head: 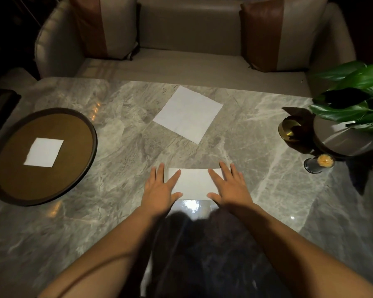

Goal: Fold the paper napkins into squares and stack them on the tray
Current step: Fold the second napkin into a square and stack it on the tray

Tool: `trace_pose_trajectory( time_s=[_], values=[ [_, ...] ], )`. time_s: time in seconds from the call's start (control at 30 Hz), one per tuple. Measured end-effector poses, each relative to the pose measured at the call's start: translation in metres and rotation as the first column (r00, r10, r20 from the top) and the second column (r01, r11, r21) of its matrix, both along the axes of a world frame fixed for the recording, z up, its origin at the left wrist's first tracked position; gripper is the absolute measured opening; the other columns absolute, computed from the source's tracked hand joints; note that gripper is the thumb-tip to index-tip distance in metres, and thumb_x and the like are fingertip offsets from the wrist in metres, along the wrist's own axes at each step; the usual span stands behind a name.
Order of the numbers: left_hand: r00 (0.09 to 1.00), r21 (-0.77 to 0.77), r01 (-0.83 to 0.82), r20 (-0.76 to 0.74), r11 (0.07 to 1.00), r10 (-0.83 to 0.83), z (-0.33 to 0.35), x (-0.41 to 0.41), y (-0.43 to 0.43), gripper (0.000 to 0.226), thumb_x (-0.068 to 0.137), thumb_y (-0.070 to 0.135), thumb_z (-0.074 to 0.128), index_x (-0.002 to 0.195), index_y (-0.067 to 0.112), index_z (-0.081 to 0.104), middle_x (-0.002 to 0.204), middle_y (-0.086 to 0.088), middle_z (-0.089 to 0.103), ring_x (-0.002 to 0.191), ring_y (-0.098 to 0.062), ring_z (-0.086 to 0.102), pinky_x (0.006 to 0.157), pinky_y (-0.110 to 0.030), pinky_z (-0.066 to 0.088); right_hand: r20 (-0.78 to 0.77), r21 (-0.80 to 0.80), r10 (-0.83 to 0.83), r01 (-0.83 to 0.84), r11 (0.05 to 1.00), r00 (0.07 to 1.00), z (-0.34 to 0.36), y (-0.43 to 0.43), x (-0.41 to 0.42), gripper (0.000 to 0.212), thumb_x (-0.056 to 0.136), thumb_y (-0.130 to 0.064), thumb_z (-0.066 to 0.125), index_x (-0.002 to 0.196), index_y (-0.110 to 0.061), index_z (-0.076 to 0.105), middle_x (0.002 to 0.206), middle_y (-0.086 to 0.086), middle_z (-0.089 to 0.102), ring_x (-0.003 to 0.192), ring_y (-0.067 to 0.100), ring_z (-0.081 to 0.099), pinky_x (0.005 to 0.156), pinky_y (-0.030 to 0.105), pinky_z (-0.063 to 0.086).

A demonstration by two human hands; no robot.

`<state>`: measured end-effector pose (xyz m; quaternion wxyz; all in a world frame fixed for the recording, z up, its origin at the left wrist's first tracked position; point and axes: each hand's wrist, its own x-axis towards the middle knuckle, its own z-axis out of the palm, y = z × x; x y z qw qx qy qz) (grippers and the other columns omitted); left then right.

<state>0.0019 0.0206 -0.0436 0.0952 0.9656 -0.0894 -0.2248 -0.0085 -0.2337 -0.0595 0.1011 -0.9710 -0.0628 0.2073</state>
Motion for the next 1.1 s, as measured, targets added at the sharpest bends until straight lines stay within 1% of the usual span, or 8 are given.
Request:
trace_pose_trajectory(
  time_s=[0.17, 0.27, 0.6, 0.67, 0.77, 0.87, 0.97, 1.1],
  values=[
    [1.000, 0.017, -0.008, 0.018, 1.000, 0.008, 0.000, 0.000, 0.025, 0.075, 0.094, 0.061, 0.048, 0.155, 0.044, 0.009, 0.167, -0.003, -0.010, 0.152, -0.031, -0.010, 0.121, -0.051, 0.015, 0.018, 0.025, -0.084, 0.084, 0.996, 0.996, 0.002, -0.032, -0.008, 0.083, 0.093, -0.063, 0.051, 0.160, -0.037, 0.009, 0.169, 0.003, -0.009, 0.154, 0.035, -0.011, 0.123, 0.052, 0.003],
    [1.000, 0.013, 0.007, 0.009, 1.000, -0.007, 0.000, 0.000, 0.030, 0.076, 0.094, 0.062, 0.048, 0.155, 0.045, 0.006, 0.166, 0.000, -0.012, 0.153, -0.027, -0.012, 0.121, -0.050, 0.016, 0.023, 0.014, -0.072, 0.072, 0.997, 0.997, 0.002, -0.040, -0.011, 0.084, 0.093, -0.063, 0.051, 0.160, -0.036, 0.008, 0.169, 0.001, -0.008, 0.154, 0.034, -0.010, 0.123, 0.051, 0.006],
    [1.000, 0.030, 0.015, 0.015, 0.999, -0.015, 0.001, 0.004, 0.029, 0.079, 0.091, 0.062, 0.052, 0.155, 0.043, 0.010, 0.167, -0.002, -0.007, 0.153, -0.031, -0.007, 0.118, -0.053, 0.020, -0.002, 0.027, -0.096, 0.096, 0.995, 0.995, 0.005, -0.035, -0.008, 0.086, 0.091, -0.059, 0.057, 0.160, -0.034, 0.012, 0.169, 0.003, -0.003, 0.154, 0.035, -0.007, 0.123, 0.053, 0.007],
    [1.000, 0.020, -0.003, -0.016, 1.000, 0.003, 0.003, 0.006, 0.026, 0.081, 0.090, 0.058, 0.058, 0.156, 0.040, 0.014, 0.166, -0.005, -0.005, 0.152, -0.033, -0.006, 0.118, -0.055, 0.019, -0.004, 0.057, -0.126, 0.126, 0.990, 0.992, 0.009, -0.031, -0.005, 0.084, 0.089, -0.057, 0.059, 0.158, -0.030, 0.020, 0.169, 0.007, 0.004, 0.154, 0.035, -0.001, 0.122, 0.054, 0.011],
    [0.999, -0.031, -0.036, -0.005, 0.999, 0.036, 0.007, 0.006, 0.014, 0.079, 0.091, 0.047, 0.061, 0.155, 0.030, 0.019, 0.165, -0.011, 0.000, 0.152, -0.036, -0.003, 0.119, -0.057, 0.017, 0.106, 0.048, -0.113, 0.109, 0.993, 0.988, 0.014, -0.020, 0.002, 0.068, 0.092, -0.053, 0.056, 0.150, -0.021, 0.039, 0.159, 0.012, 0.031, 0.146, 0.031, 0.024, 0.120, 0.052, 0.020],
    [0.997, -0.086, 0.055, 0.057, 0.995, -0.050, 0.008, 0.002, -0.007, 0.069, 0.097, 0.036, 0.053, 0.156, 0.018, 0.020, 0.166, -0.010, 0.005, 0.153, -0.030, 0.002, 0.122, -0.053, 0.013, 0.202, 0.014, -0.081, 0.080, 0.997, 0.976, 0.014, -0.006, 0.015, 0.054, 0.094, -0.048, 0.057, 0.139, -0.019, 0.049, 0.142, 0.006, 0.048, 0.131, 0.027, 0.042, 0.113, 0.045, 0.031],
    [0.984, -0.100, 0.174, 0.051, 0.980, -0.169, 0.005, -0.005, -0.030, 0.063, 0.102, 0.028, 0.044, 0.157, 0.019, 0.016, 0.167, -0.004, 0.000, 0.154, -0.024, -0.002, 0.124, -0.046, 0.007, 0.200, 0.007, -0.119, 0.120, 0.993, 0.973, 0.015, -0.001, 0.028, 0.054, 0.089, -0.051, 0.064, 0.131, -0.019, 0.052, 0.131, 0.007, 0.051, 0.120, 0.027, 0.046, 0.102, 0.042, 0.040],
    [0.988, -0.027, 0.156, 0.007, 0.987, -0.156, -0.002, -0.010, -0.045, 0.059, 0.106, 0.031, 0.037, 0.158, 0.026, 0.009, 0.167, 0.001, -0.007, 0.153, -0.025, -0.009, 0.124, -0.047, 0.002, 0.144, -0.037, -0.124, 0.131, 0.991, 0.982, 0.013, -0.003, 0.039, 0.064, 0.080, -0.061, 0.069, 0.125, -0.020, 0.049, 0.126, 0.008, 0.051, 0.116, 0.029, 0.045, 0.097, 0.043, 0.039]
  ],
)
